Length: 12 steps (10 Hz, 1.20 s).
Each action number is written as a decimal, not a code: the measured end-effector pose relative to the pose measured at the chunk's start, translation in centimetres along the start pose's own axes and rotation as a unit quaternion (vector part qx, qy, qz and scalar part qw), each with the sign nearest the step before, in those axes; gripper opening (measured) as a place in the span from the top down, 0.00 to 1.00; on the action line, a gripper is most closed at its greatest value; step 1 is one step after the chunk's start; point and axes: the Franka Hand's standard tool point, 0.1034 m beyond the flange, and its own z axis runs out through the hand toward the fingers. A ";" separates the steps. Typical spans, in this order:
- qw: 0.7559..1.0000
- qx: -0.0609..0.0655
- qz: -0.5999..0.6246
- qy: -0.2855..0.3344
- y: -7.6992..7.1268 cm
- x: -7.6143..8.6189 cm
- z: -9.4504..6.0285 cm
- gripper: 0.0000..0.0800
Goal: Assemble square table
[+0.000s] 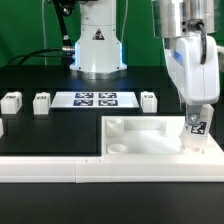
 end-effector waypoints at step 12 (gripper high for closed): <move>0.848 -0.052 -0.528 0.028 0.4 -1.9 0.6 0.34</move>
Offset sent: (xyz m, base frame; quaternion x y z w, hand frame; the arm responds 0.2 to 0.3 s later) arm 0.0000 0.0000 0.0000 0.0000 0.0000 -0.1938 0.9810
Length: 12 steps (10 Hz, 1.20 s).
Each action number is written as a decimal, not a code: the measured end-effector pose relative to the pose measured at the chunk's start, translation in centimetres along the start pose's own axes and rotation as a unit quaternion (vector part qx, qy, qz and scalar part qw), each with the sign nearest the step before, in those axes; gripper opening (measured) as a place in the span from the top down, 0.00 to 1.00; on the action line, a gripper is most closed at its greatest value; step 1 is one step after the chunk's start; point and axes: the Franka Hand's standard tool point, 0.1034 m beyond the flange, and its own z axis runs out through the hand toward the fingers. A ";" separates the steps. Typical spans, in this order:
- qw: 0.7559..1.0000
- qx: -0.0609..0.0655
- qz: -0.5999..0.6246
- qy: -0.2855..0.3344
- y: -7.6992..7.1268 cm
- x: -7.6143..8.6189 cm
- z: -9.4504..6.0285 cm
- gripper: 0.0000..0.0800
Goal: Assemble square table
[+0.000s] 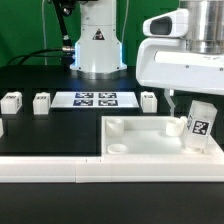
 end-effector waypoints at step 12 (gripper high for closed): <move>0.821 0.041 0.566 -0.057 -0.6 0.5 0.4 0.64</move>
Offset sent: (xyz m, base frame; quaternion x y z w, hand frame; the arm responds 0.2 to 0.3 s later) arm 0.0000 0.0000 0.0000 0.0000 0.0000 0.1938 0.9810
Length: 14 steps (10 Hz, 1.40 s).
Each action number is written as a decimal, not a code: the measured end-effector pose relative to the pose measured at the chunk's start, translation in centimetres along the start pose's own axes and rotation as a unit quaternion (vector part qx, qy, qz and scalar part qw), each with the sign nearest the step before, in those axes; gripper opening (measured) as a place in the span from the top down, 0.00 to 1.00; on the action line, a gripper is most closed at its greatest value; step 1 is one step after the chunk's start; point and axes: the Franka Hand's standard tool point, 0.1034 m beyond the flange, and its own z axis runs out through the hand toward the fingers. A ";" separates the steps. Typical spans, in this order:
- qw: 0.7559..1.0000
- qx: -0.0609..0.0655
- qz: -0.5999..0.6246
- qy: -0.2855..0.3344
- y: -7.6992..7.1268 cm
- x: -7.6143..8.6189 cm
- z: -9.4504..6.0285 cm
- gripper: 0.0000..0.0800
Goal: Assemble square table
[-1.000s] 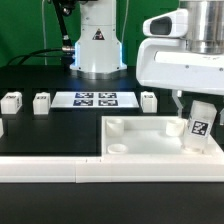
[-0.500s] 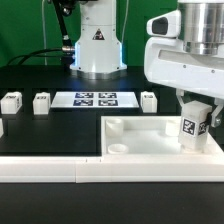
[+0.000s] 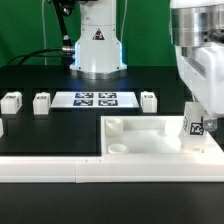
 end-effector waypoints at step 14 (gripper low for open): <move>0.809 -0.028 -0.586 0.026 -0.1 1.5 0.0 0.19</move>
Offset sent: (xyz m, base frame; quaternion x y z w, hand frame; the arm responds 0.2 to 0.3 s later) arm -0.0162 0.0009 0.0055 -0.0712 0.0423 -0.3054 0.9486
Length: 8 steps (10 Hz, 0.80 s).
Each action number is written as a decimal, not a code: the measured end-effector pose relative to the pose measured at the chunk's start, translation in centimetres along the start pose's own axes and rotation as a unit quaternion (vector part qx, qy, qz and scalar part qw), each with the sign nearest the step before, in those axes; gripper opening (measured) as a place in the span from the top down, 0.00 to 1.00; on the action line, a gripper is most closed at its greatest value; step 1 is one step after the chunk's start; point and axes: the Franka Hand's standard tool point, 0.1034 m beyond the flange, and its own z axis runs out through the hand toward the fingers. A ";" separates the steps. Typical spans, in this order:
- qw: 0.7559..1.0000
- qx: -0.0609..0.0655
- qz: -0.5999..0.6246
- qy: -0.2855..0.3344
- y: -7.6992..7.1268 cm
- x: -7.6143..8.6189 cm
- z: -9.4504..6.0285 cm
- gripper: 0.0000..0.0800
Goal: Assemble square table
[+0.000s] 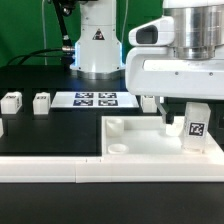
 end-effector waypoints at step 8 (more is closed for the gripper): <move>0.962 -0.002 0.271 -0.001 -0.1 0.1 0.1 0.64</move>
Offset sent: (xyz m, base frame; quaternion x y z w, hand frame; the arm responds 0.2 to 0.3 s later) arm 0.0000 0.0000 0.0000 0.0000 0.0000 0.1938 0.9810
